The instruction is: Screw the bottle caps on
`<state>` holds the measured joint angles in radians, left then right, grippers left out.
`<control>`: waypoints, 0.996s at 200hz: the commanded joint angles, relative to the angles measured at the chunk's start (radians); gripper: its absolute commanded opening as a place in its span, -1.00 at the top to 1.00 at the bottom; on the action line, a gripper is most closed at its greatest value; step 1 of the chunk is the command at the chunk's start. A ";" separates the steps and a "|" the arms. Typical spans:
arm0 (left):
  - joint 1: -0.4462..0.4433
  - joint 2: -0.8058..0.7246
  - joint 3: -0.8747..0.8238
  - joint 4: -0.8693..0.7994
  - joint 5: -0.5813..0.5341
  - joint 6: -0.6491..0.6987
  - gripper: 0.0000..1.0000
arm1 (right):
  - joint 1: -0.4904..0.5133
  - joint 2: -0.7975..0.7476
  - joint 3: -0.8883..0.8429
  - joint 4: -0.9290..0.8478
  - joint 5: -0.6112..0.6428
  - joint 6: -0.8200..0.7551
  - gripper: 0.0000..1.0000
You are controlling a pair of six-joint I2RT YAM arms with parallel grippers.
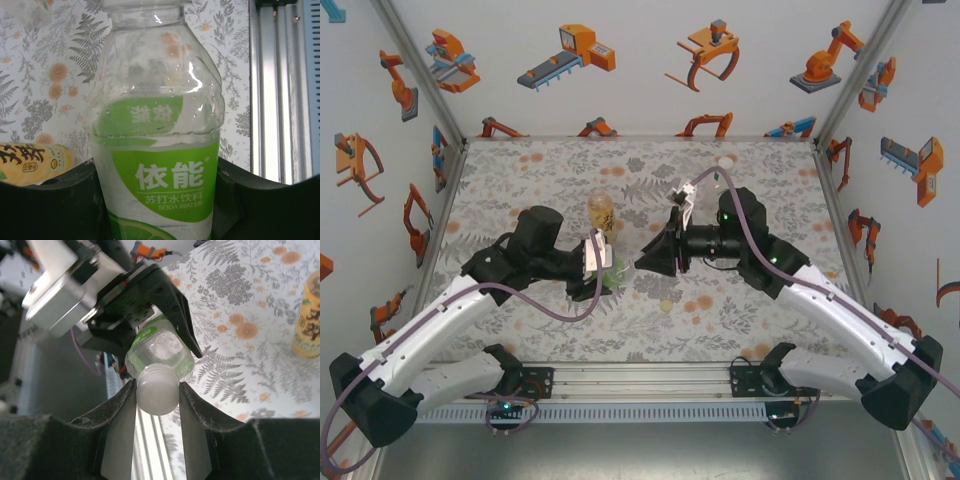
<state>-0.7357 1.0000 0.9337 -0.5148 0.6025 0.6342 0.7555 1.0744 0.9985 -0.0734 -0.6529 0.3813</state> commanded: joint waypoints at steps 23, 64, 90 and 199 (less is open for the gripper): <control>-0.016 -0.022 -0.001 0.129 0.024 -0.011 1.00 | 0.014 0.053 -0.017 0.055 0.244 0.539 1.00; -0.016 -0.012 0.001 0.136 -0.030 -0.023 1.00 | 0.014 0.101 0.043 -0.115 0.287 0.761 0.93; -0.016 -0.008 0.001 0.136 -0.030 -0.022 1.00 | 0.013 0.119 0.069 -0.129 0.262 0.771 0.69; -0.016 -0.018 -0.012 0.138 0.033 -0.005 1.00 | 0.009 -0.028 0.184 -0.256 0.276 0.161 -0.47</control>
<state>-0.7486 0.9997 0.9215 -0.4019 0.5735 0.6098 0.7647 1.0756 1.1286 -0.3019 -0.3386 0.7879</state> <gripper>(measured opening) 0.532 0.734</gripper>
